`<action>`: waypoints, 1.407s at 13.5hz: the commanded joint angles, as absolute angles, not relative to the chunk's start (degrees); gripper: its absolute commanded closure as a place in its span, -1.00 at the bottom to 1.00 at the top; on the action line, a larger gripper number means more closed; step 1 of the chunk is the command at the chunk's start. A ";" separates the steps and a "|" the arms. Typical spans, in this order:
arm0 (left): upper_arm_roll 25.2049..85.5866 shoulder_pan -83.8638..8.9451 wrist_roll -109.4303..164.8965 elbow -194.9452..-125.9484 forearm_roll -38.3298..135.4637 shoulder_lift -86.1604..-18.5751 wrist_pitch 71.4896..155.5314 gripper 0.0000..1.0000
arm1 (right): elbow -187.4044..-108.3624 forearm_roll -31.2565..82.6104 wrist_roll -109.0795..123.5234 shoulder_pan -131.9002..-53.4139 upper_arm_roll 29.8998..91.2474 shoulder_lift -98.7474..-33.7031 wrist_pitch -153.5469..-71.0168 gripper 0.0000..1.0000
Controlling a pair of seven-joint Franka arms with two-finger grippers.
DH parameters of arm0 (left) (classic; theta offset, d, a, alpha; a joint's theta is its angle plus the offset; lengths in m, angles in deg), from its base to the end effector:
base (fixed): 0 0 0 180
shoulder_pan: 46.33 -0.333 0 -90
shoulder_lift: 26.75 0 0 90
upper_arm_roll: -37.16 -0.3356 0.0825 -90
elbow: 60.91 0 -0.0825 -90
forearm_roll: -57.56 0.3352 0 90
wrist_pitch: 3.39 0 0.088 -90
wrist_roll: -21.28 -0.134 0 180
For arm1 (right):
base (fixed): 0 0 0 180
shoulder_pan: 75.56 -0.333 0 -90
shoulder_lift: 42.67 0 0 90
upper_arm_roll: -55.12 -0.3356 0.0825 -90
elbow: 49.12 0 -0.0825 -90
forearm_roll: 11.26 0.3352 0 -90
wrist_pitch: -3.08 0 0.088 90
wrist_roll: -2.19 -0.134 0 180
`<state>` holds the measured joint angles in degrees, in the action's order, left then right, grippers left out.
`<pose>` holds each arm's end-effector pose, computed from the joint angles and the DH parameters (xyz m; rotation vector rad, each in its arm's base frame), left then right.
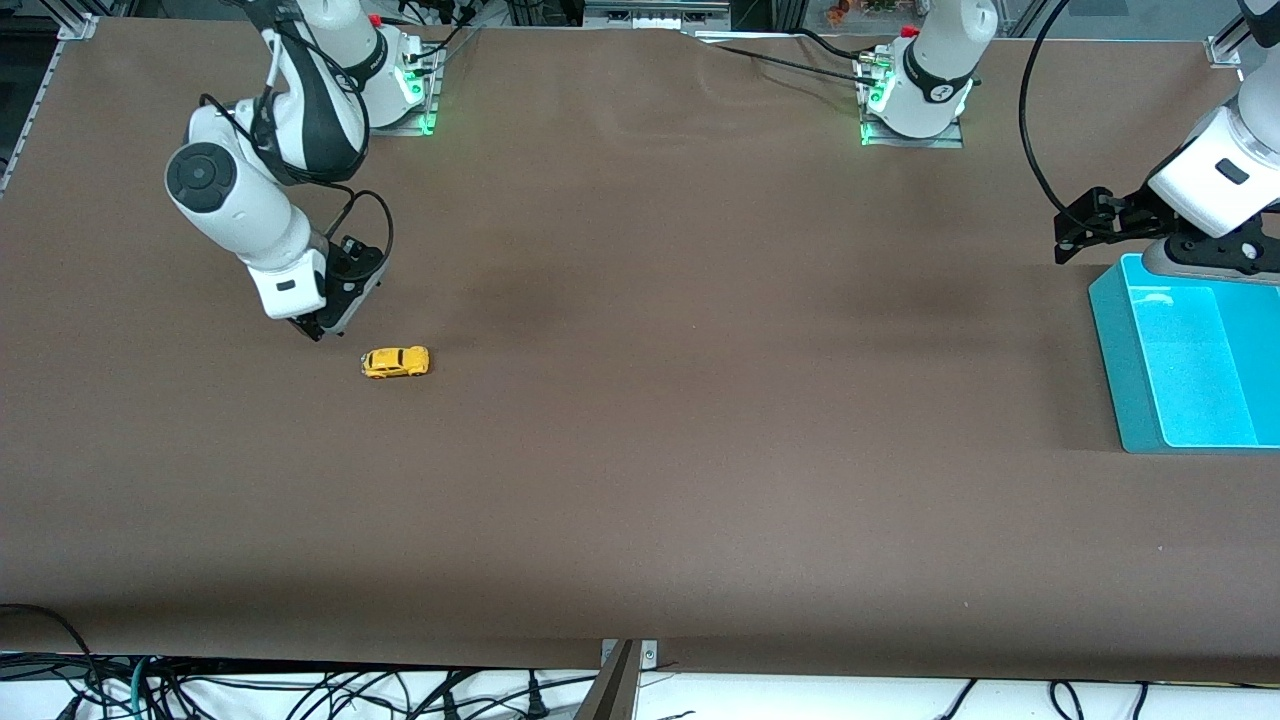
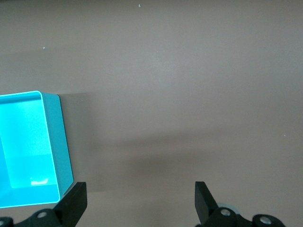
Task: Wind and store yellow beetle car
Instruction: 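Move the right gripper down over the yellow beetle car, then close the right gripper on the yellow car's body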
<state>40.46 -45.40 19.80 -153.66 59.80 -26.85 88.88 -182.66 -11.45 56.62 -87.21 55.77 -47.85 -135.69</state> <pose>0.5076 -0.0324 0.5994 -3.0984 0.1572 0.0142 0.4748 0.0922 0.3284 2.6383 1.6995 -0.0006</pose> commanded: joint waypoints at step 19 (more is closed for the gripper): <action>40.50 -45.28 18.91 -152.32 60.90 -27.27 87.84 -1.00 | -181.40 -10.73 87.53 -84.26 52.84 -63.50 -157.94 -1.00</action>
